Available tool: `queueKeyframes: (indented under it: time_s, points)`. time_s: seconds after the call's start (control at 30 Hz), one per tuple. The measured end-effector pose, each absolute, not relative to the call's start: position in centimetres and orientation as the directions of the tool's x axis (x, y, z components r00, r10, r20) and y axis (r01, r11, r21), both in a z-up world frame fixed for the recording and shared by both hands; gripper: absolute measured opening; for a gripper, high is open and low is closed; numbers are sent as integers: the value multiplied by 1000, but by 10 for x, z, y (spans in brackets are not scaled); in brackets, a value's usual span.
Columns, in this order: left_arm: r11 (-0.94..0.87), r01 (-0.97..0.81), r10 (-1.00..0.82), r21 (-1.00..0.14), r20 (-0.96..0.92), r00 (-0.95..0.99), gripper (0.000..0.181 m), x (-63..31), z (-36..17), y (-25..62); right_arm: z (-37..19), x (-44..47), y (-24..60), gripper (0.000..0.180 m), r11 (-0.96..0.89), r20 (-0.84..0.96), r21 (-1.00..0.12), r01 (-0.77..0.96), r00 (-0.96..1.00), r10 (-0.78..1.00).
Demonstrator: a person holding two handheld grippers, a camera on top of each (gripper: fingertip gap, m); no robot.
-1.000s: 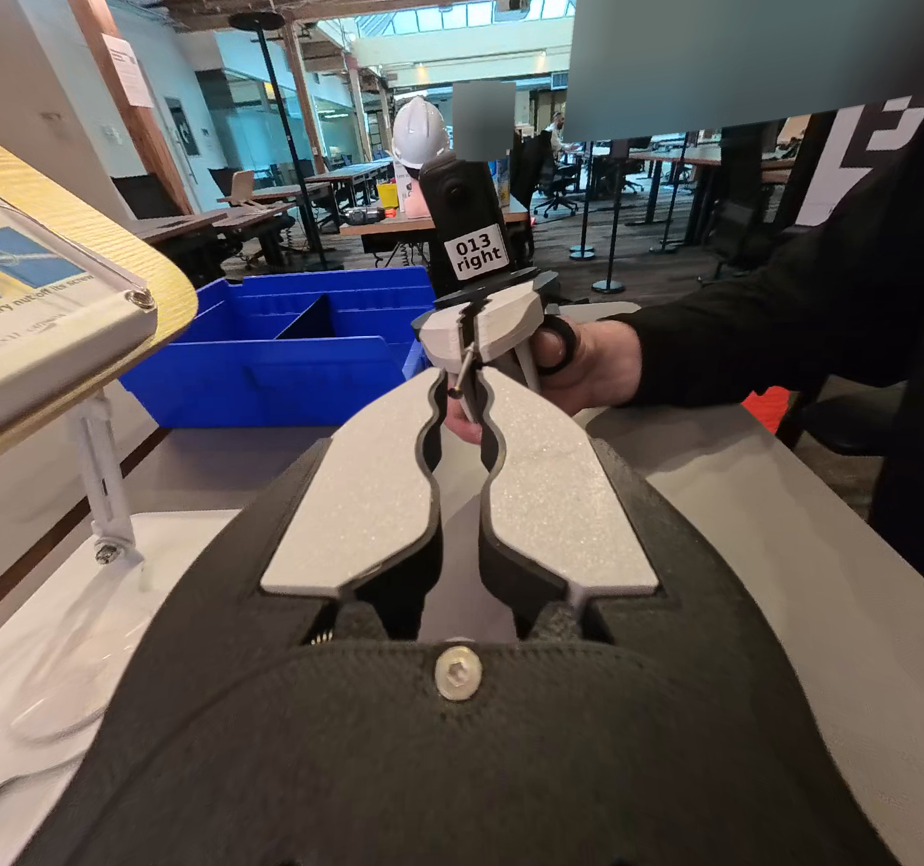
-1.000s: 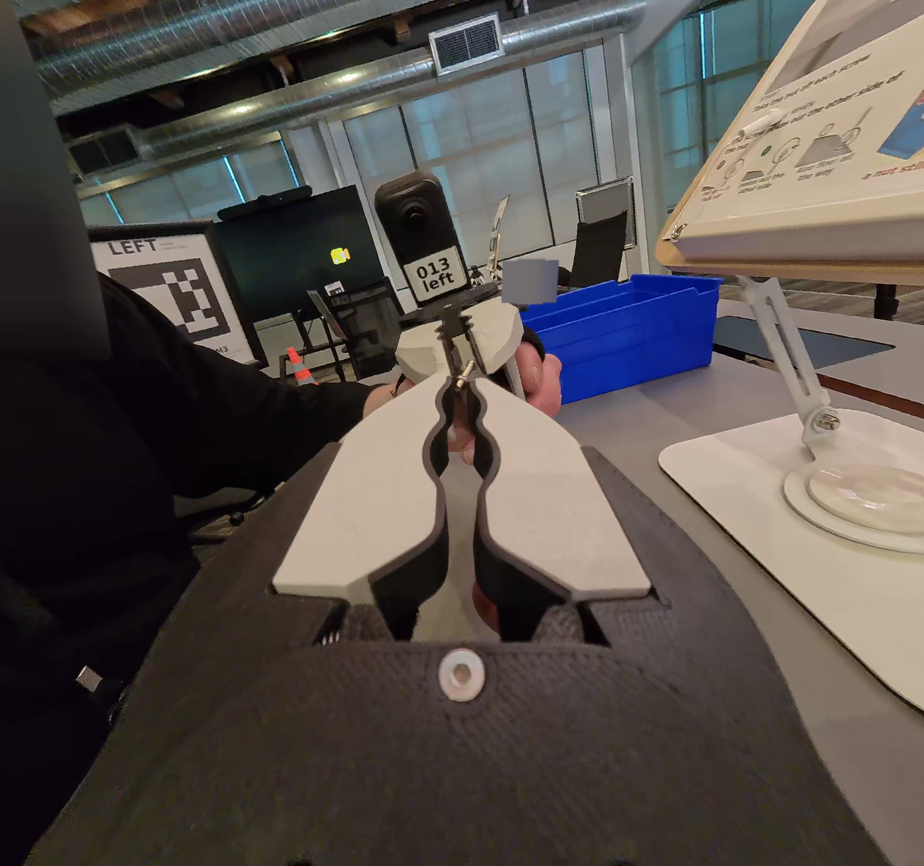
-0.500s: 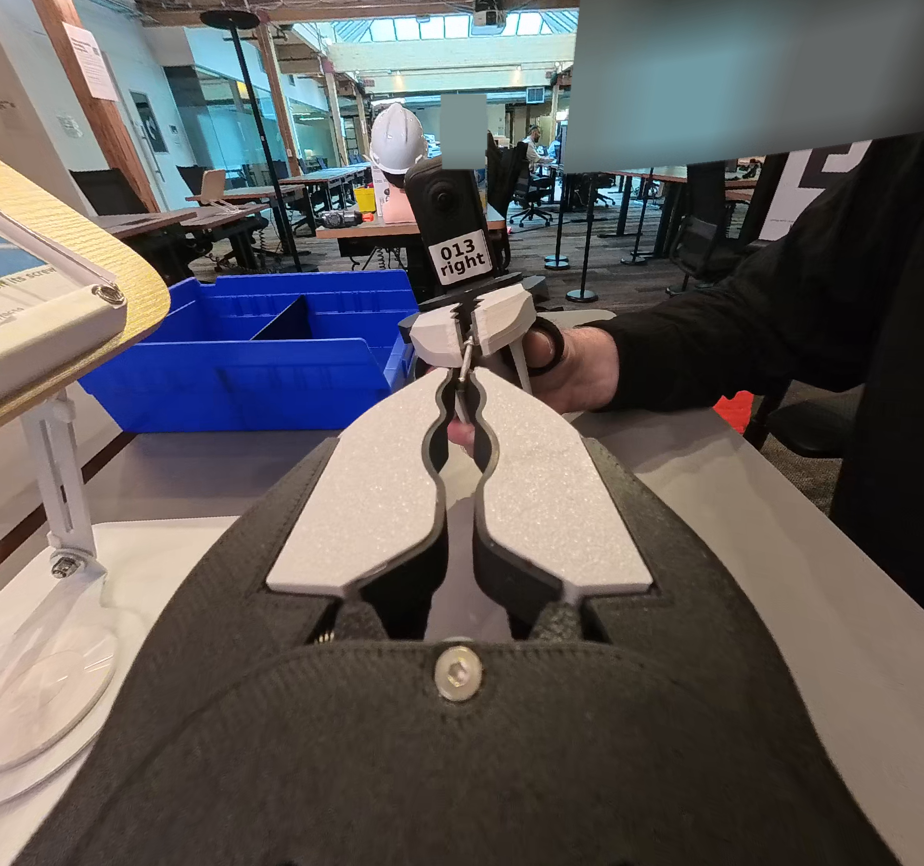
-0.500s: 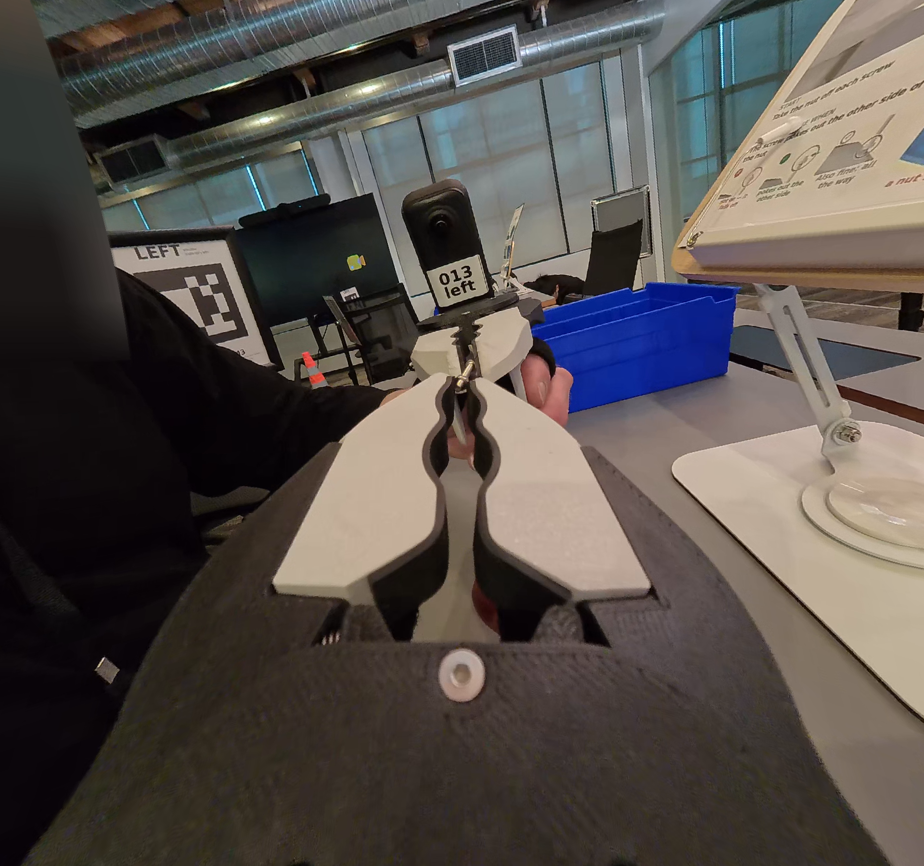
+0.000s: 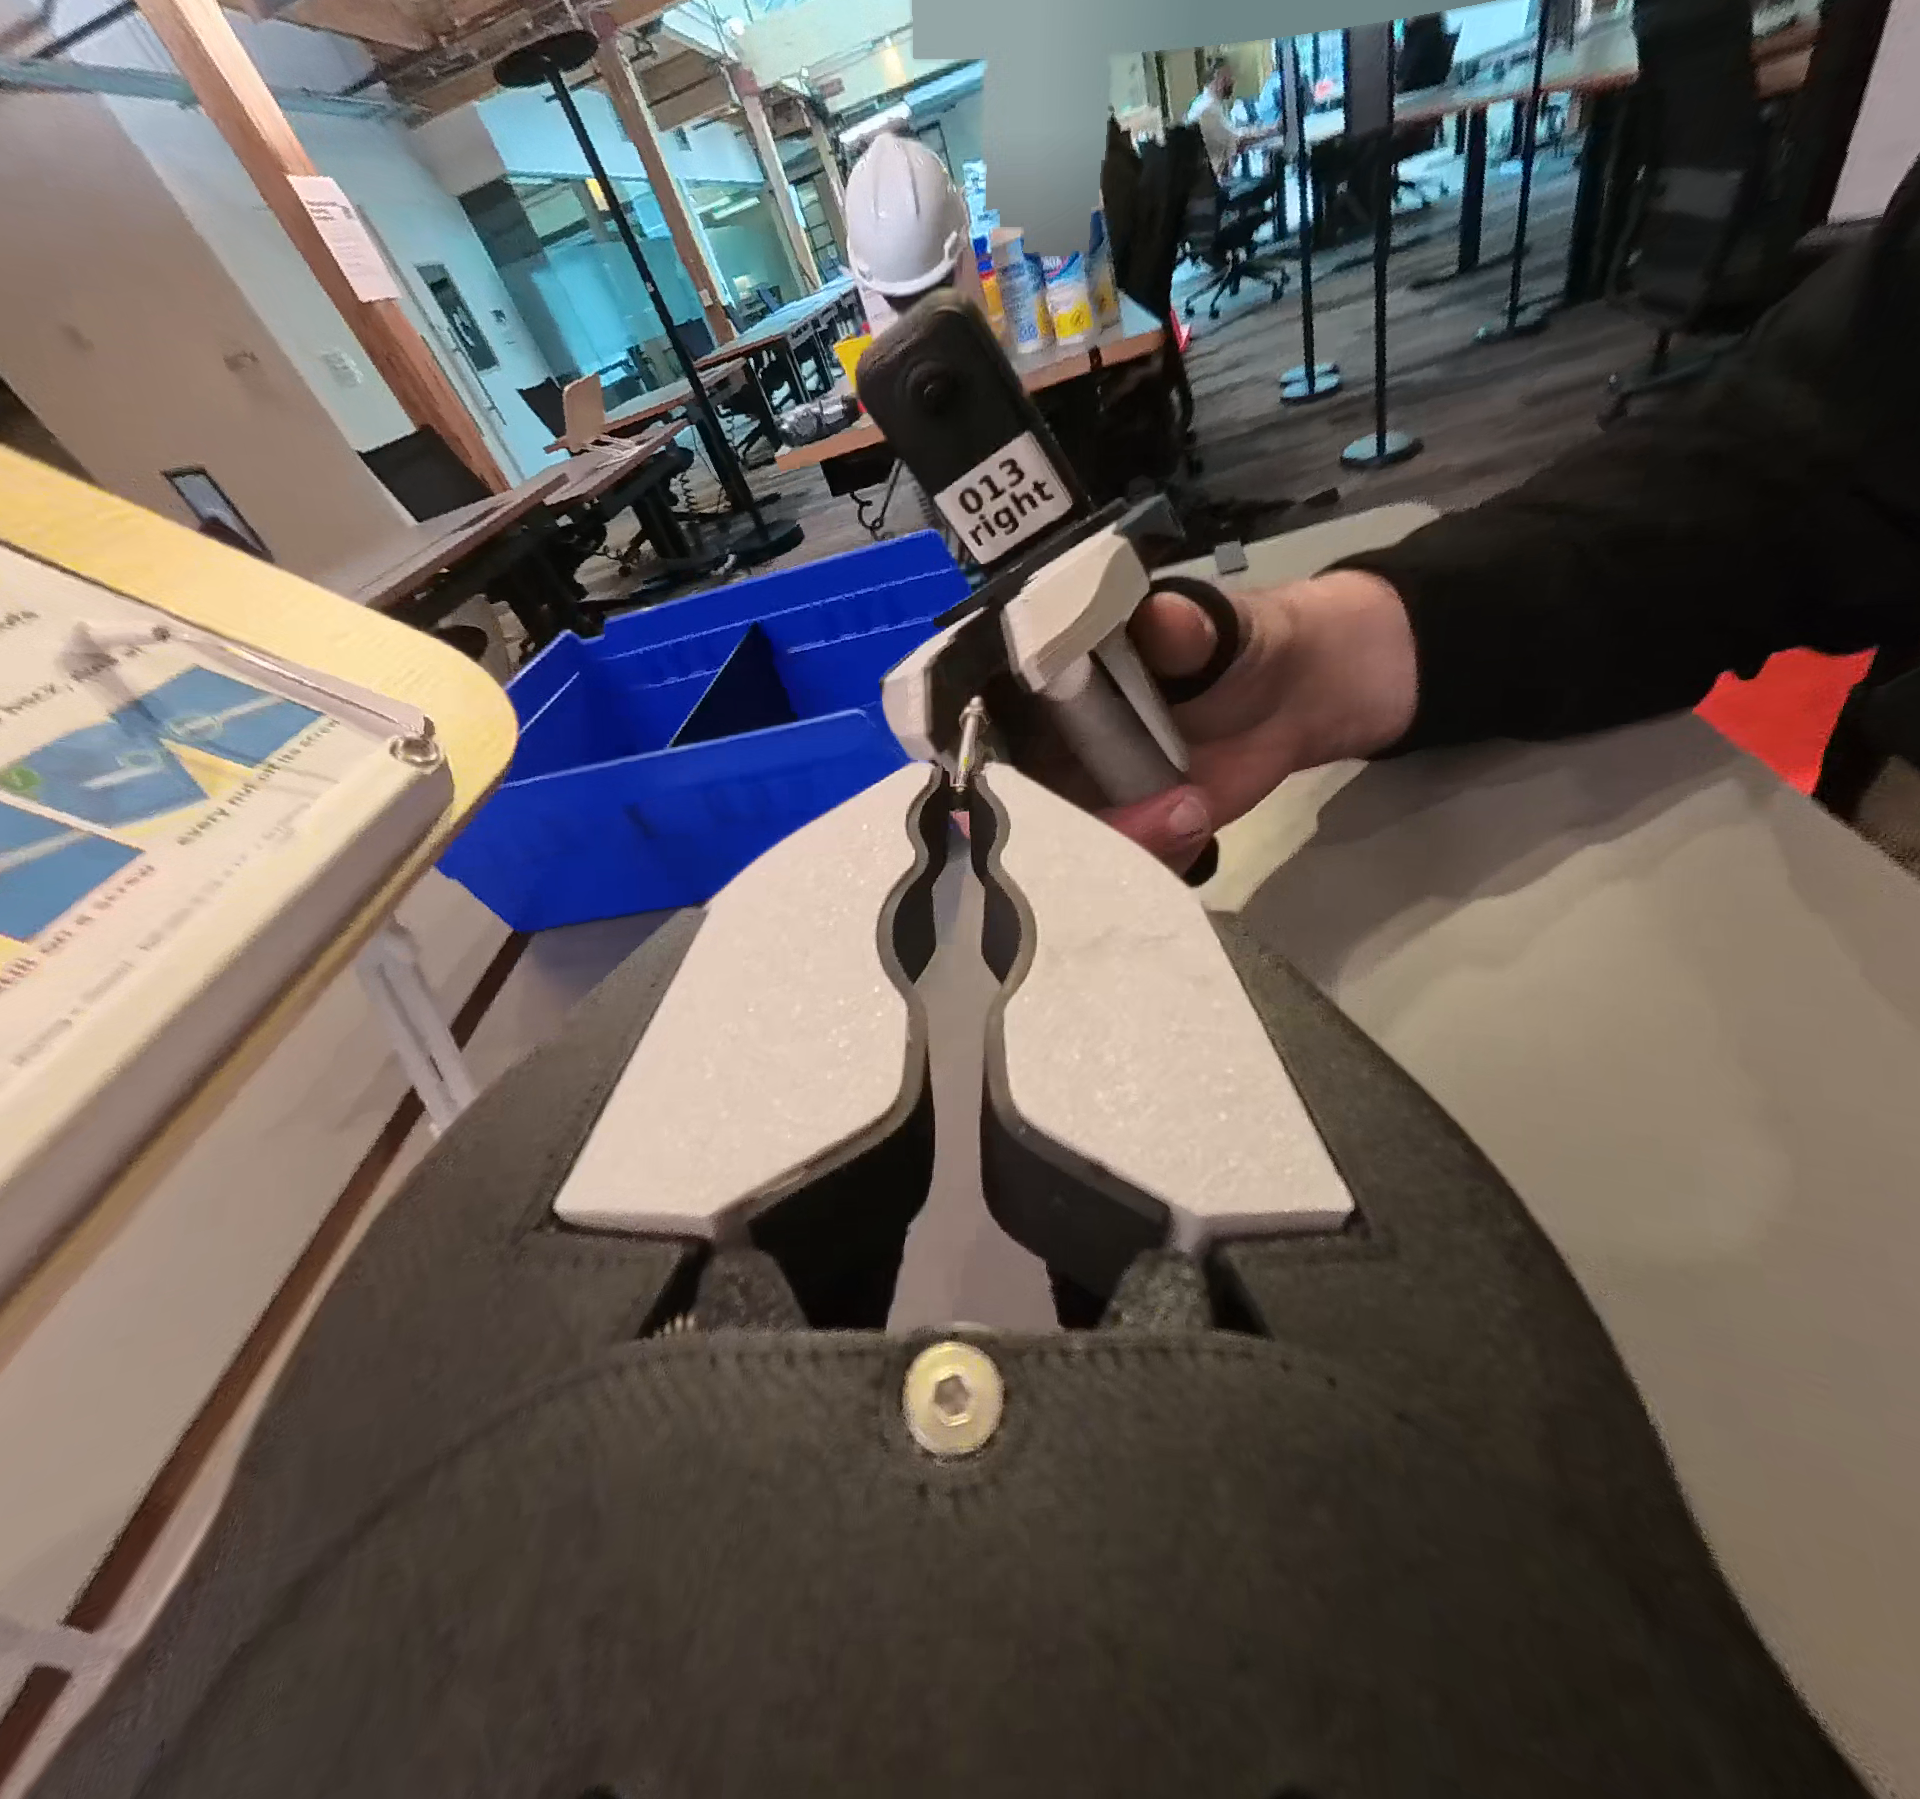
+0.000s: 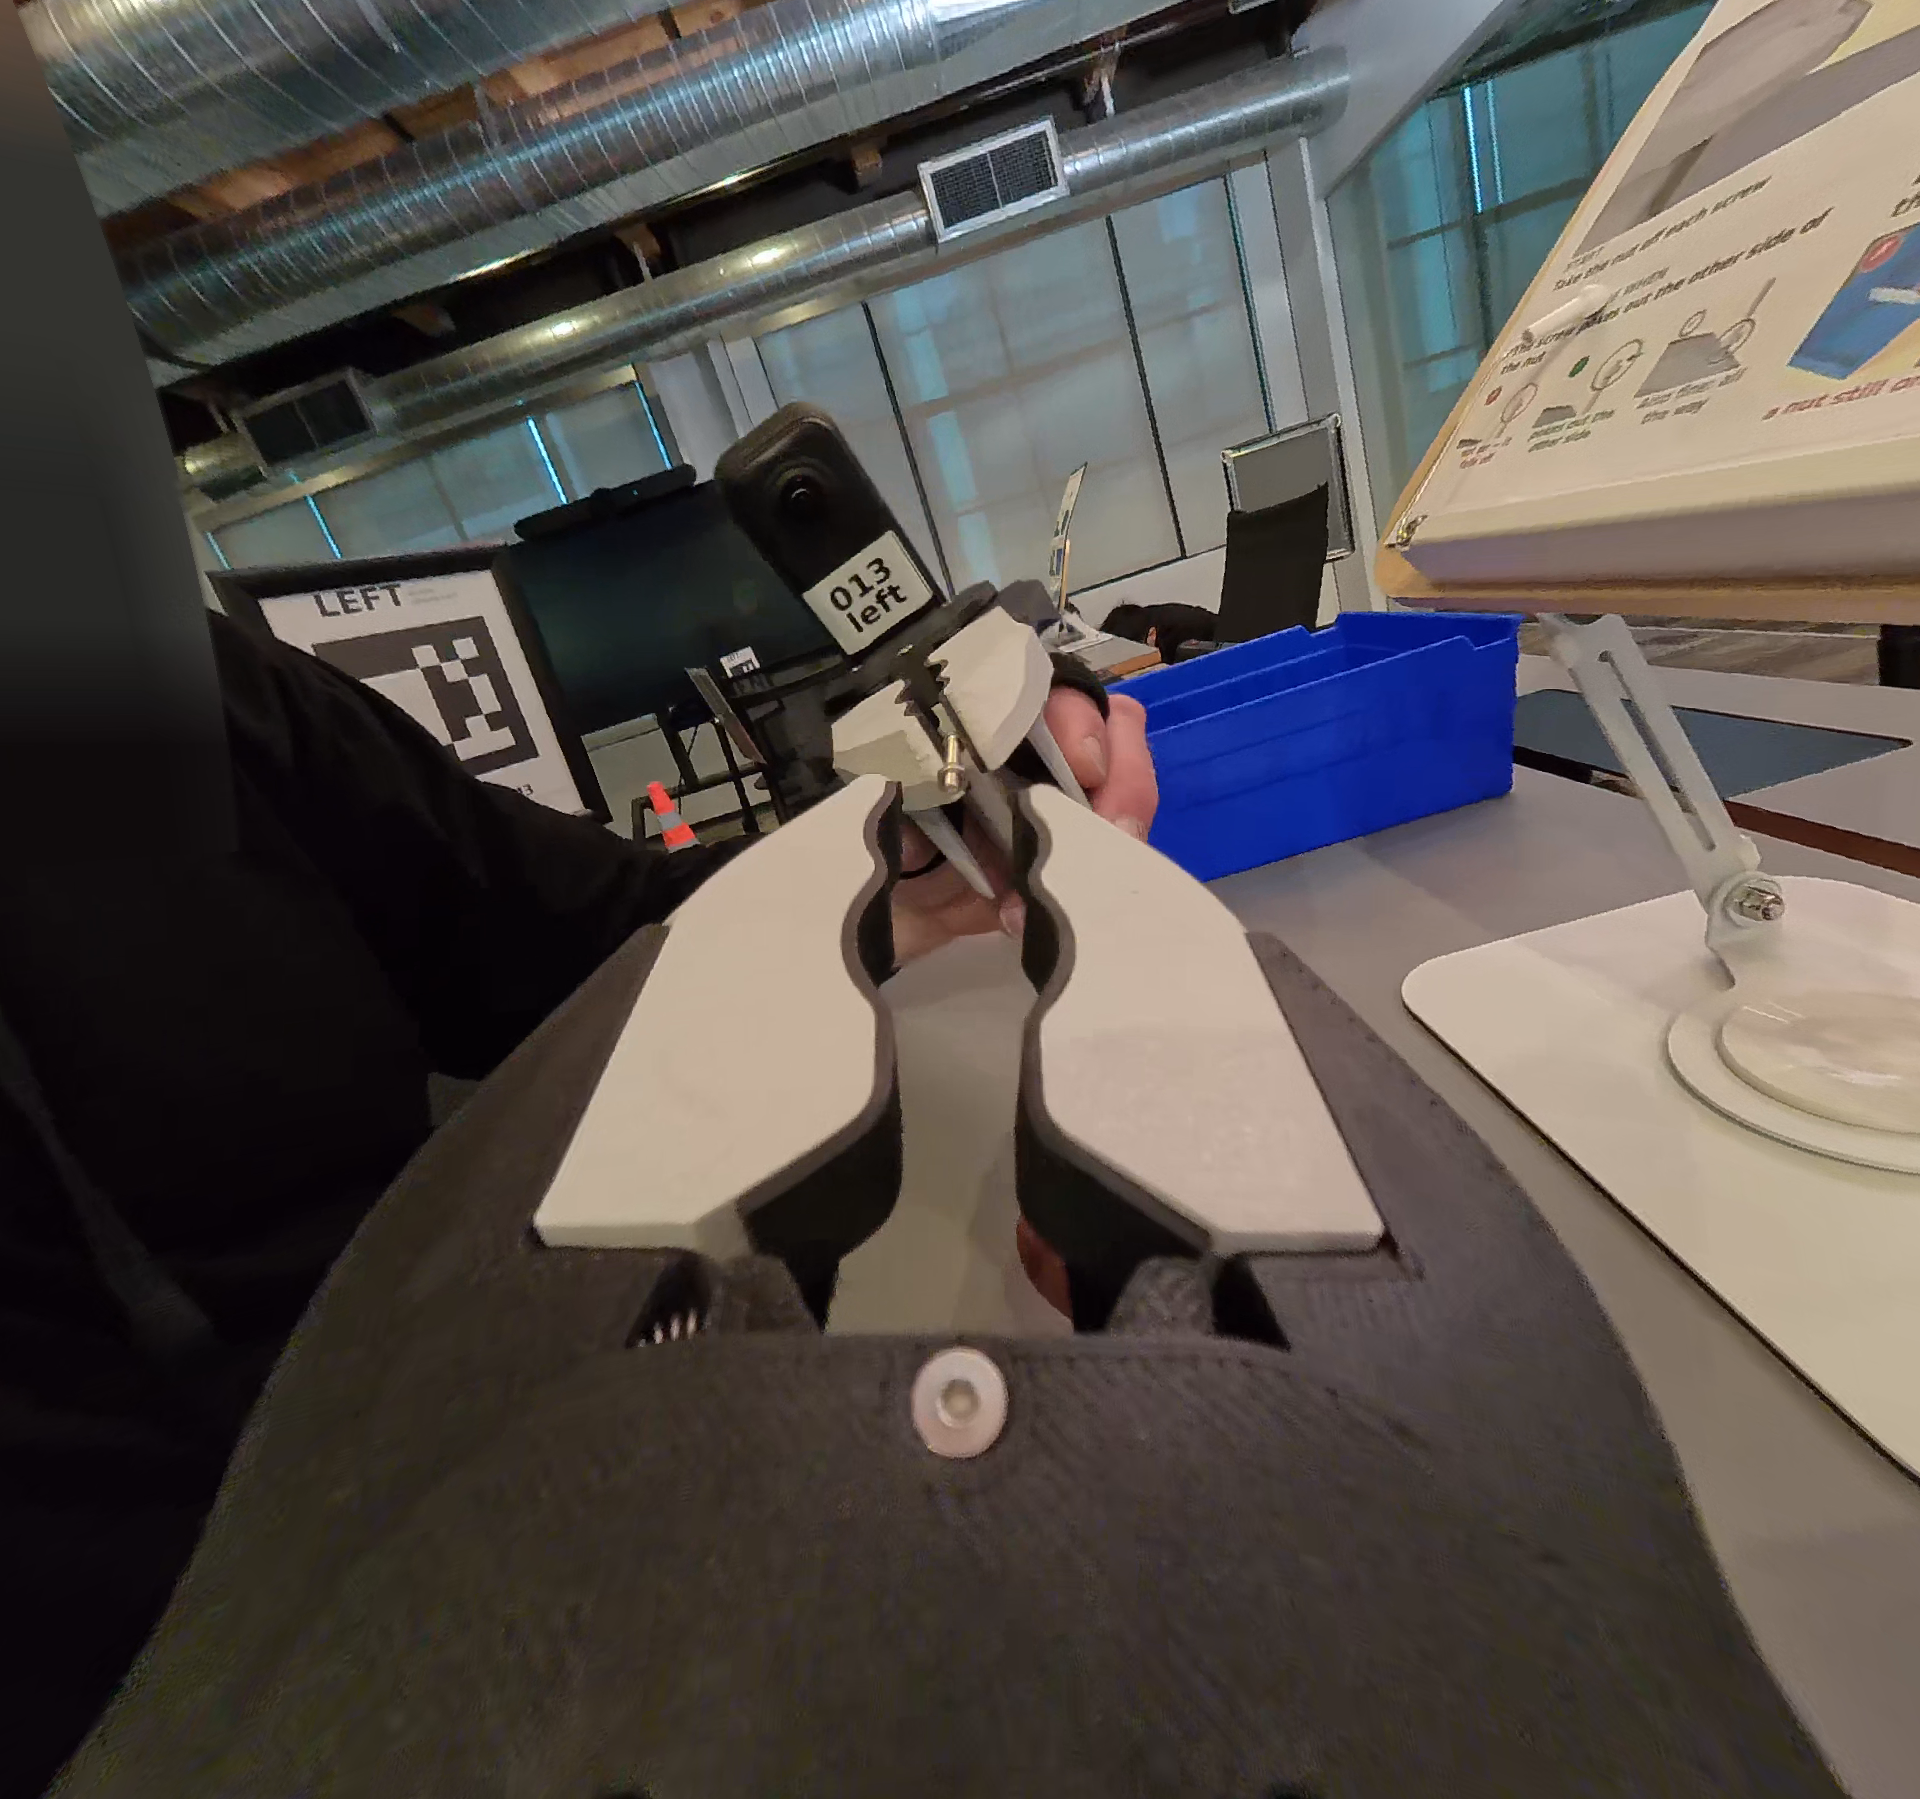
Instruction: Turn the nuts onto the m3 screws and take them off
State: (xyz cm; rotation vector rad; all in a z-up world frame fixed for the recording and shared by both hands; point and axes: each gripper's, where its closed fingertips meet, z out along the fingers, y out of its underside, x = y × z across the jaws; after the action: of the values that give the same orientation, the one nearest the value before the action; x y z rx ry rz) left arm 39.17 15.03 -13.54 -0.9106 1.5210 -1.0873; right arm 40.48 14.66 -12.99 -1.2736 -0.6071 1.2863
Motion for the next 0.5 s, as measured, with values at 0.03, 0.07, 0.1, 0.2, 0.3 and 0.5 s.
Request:
queueKeyframes:
  time_s: [0.03,0.07,0.1,0.2,0.3,0.5]
  points:
    - [349,-34,-921,-937,-336,-196,3,392,-136,150,-130,405,146,20,-197,-298,-915,-351,261,918]
    - [395,-49,-907,-917,-380,-182,3,393,-136,151,-130,404,146,21,-200,-299,-917,-345,263,917]
    - [427,-62,-894,-902,-411,-179,3,393,-137,151,-131,403,147,21,-199,-298,-920,-339,270,916]
    - [462,-60,-877,-885,-446,-178,3,394,-134,148,-132,402,149,24,-191,-293,-925,-328,299,908]
    - [481,-69,-869,-874,-465,-171,3,395,-136,150,-131,404,151,24,-188,-297,-924,-333,317,901]
    - [446,-46,-884,-894,-432,-179,3,397,-135,147,-135,403,154,24,-195,-305,-926,-323,336,891]
